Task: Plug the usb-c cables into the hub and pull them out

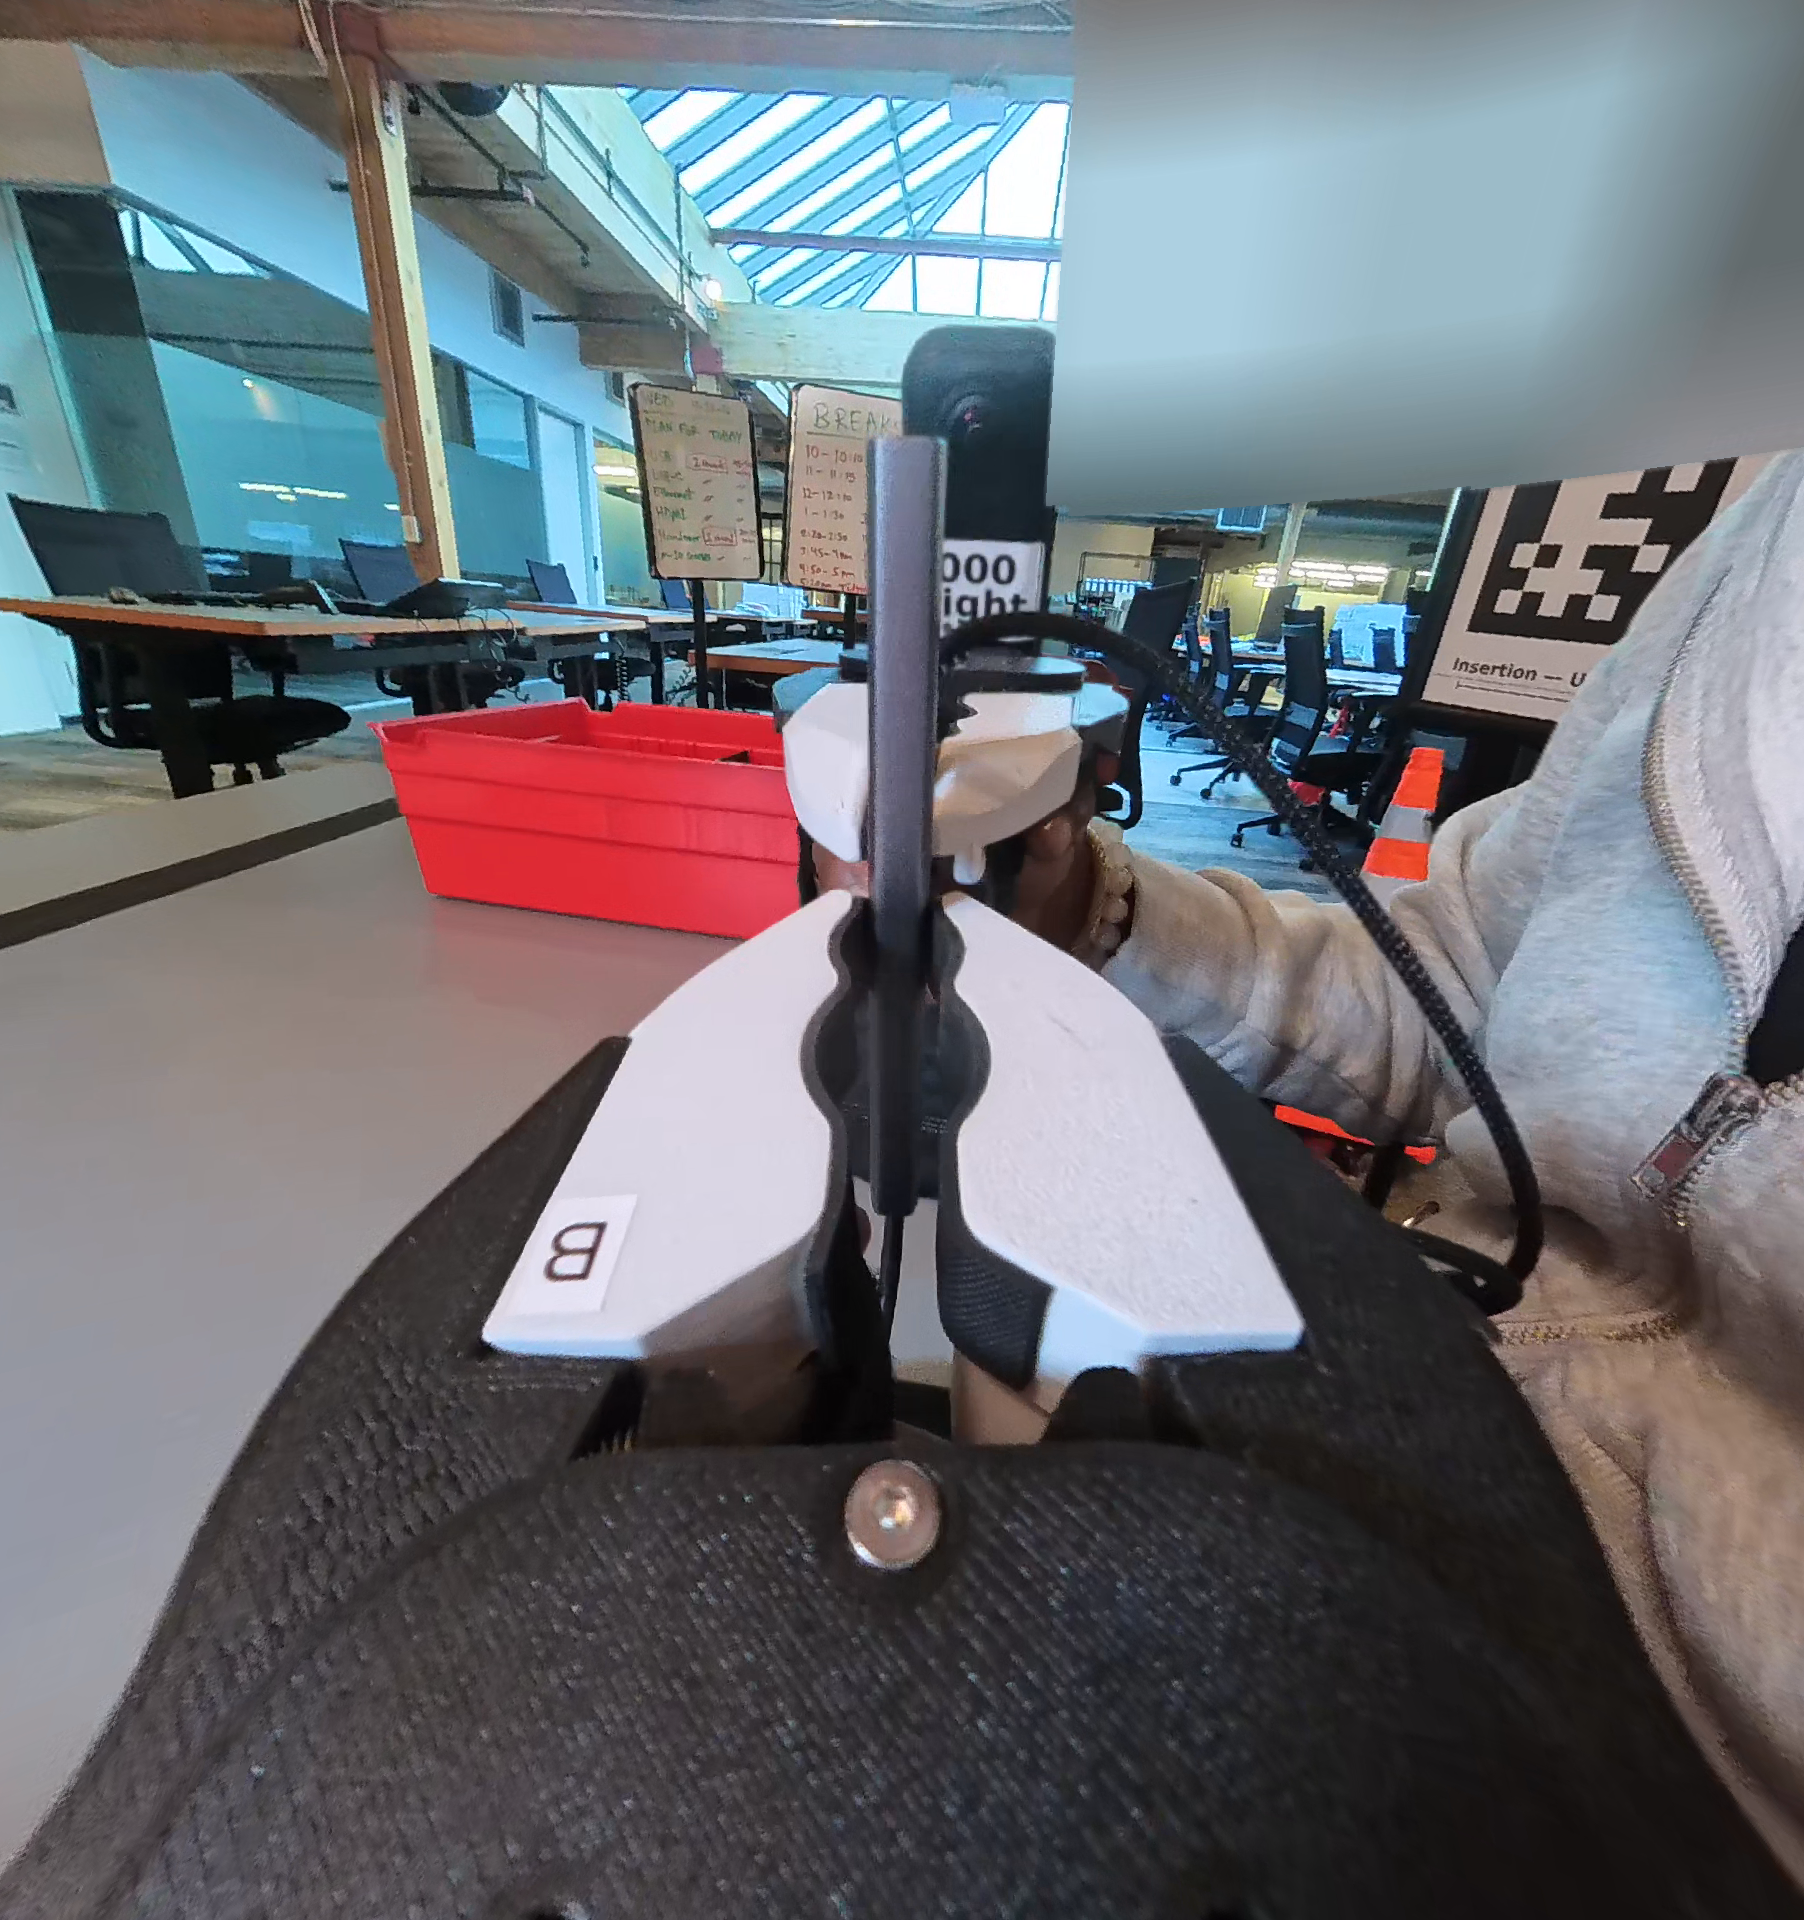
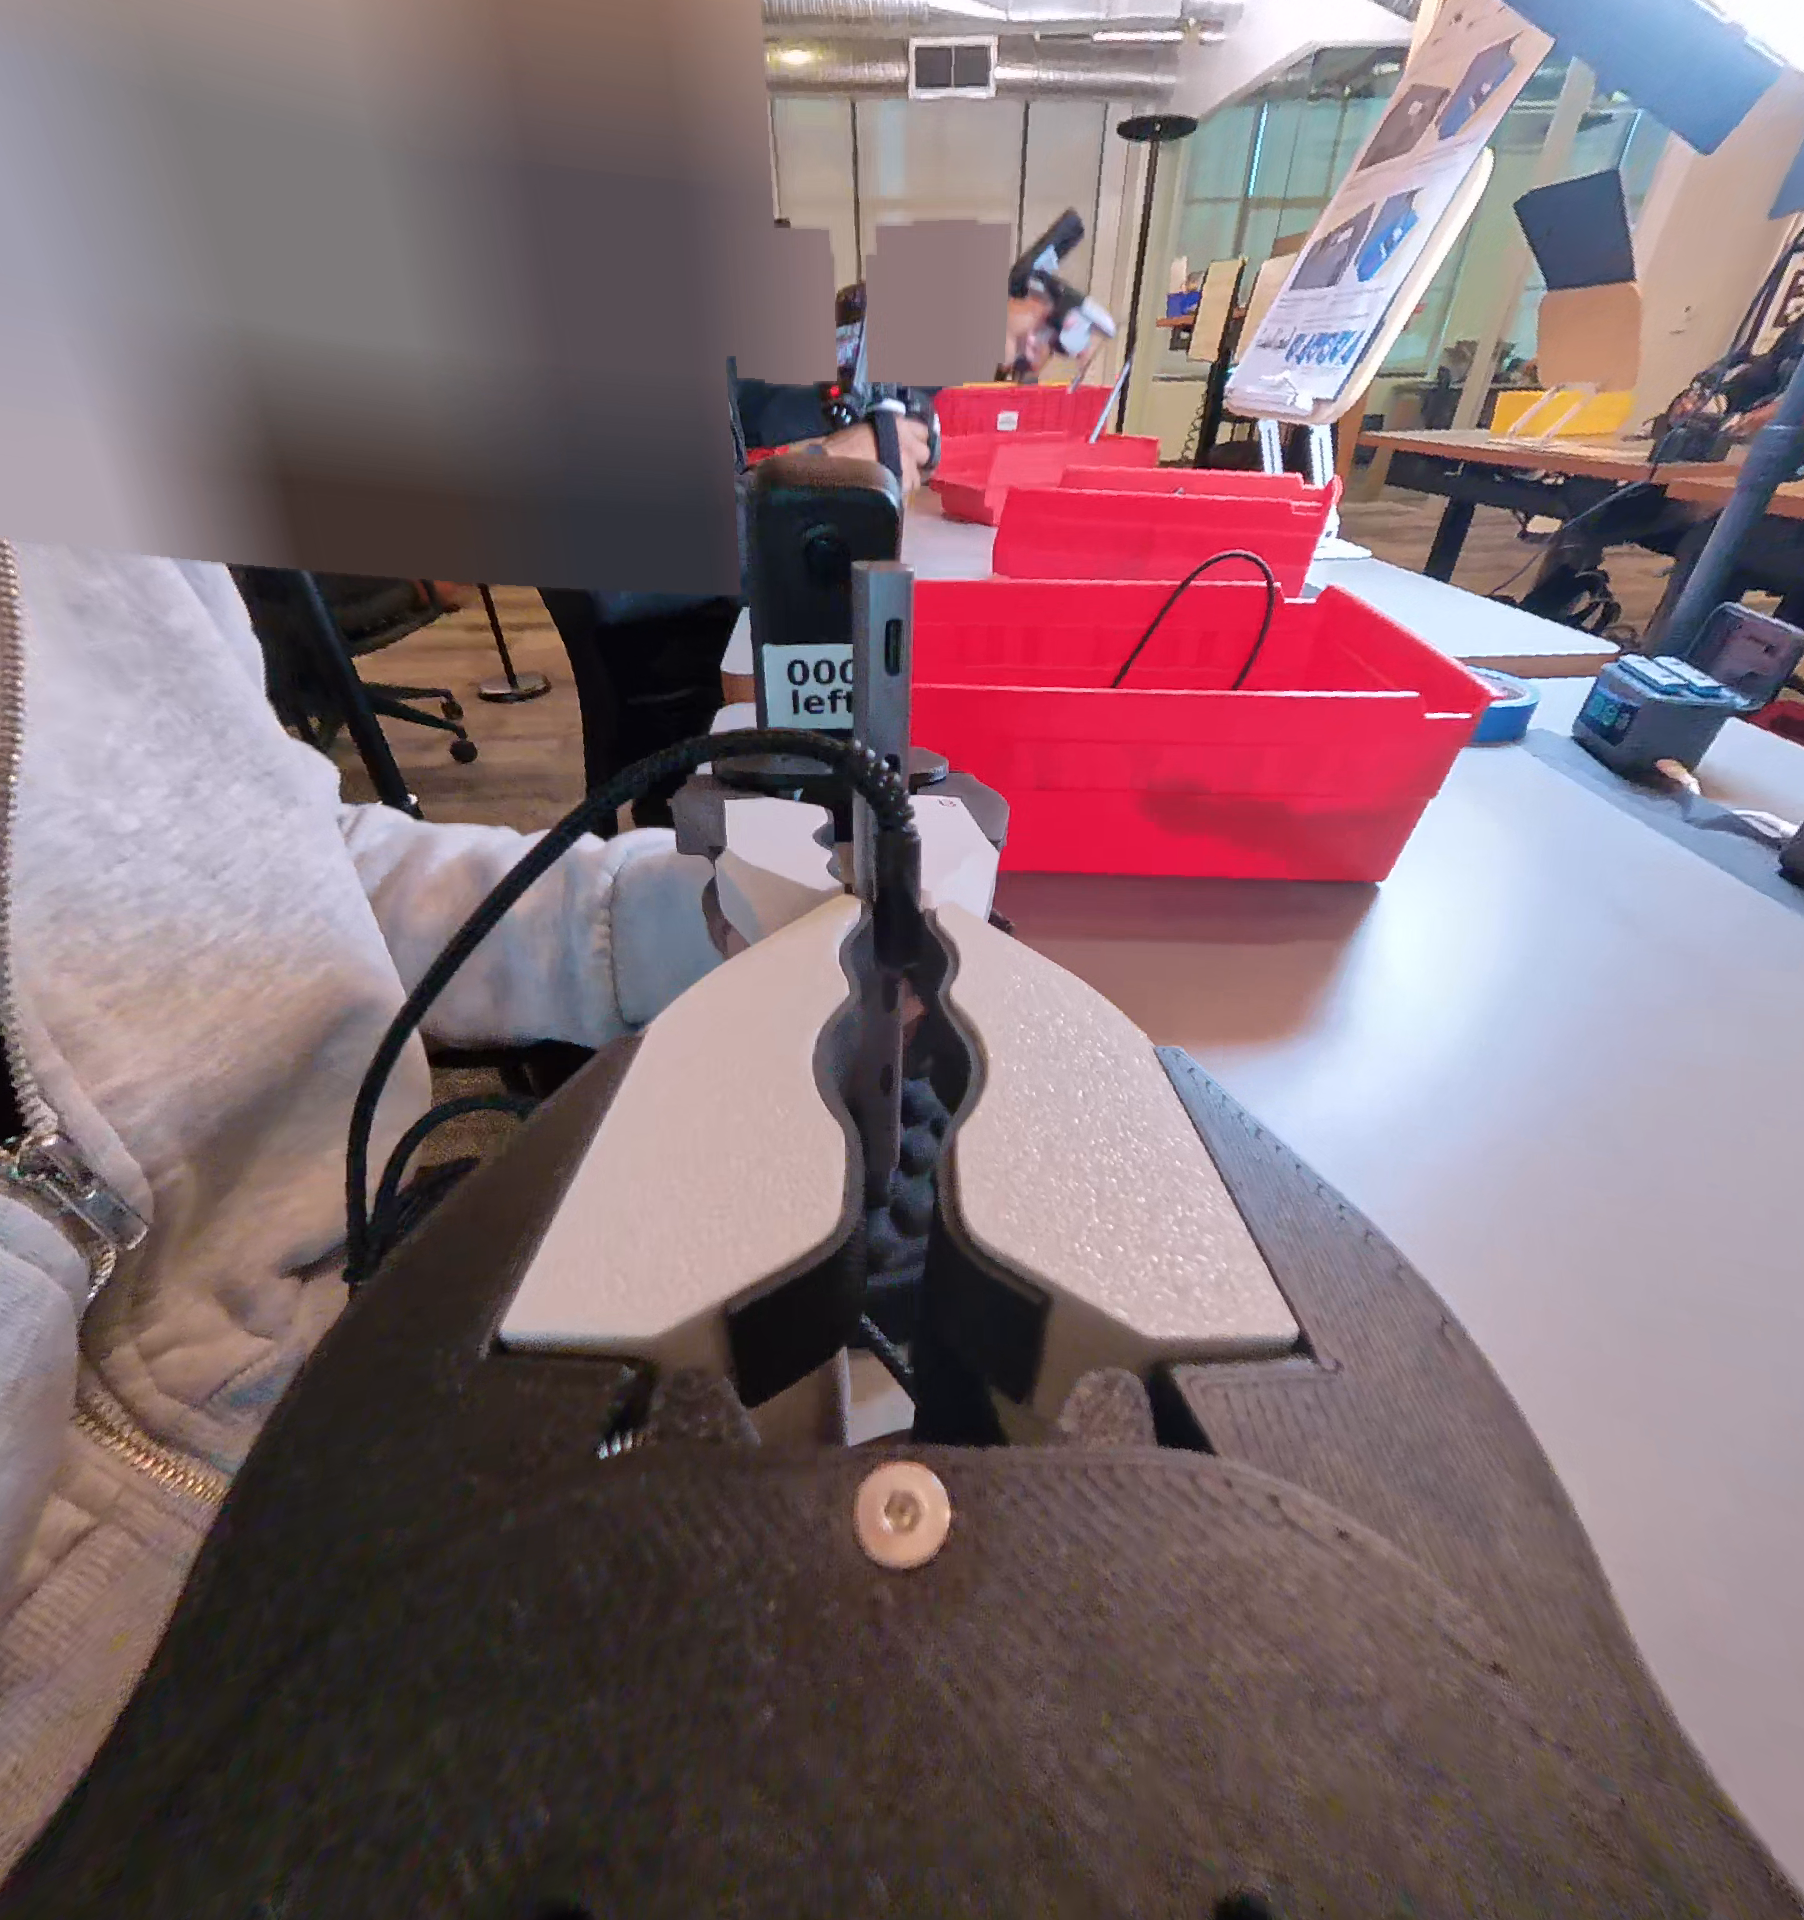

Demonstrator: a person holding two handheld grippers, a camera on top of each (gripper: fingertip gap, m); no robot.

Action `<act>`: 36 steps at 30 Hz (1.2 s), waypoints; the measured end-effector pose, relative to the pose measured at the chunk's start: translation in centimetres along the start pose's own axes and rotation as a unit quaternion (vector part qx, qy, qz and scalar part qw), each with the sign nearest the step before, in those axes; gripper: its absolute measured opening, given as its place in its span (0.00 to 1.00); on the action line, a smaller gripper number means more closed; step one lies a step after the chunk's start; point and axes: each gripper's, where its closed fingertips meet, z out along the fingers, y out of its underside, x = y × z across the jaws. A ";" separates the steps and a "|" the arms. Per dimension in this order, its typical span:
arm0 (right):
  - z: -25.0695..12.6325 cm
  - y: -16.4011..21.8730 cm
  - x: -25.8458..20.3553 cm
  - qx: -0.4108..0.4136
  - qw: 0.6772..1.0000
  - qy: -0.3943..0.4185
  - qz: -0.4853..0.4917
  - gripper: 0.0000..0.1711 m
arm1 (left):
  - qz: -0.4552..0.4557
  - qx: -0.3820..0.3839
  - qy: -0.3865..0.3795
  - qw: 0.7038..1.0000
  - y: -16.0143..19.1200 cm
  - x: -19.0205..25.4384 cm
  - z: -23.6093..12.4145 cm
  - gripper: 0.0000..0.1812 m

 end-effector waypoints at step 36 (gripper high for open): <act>-7.6 -9.3 2.2 0.143 0.971 0.180 0.061 0.04 | -0.067 0.079 -0.026 0.994 -2.1 -1.4 -3.5 0.06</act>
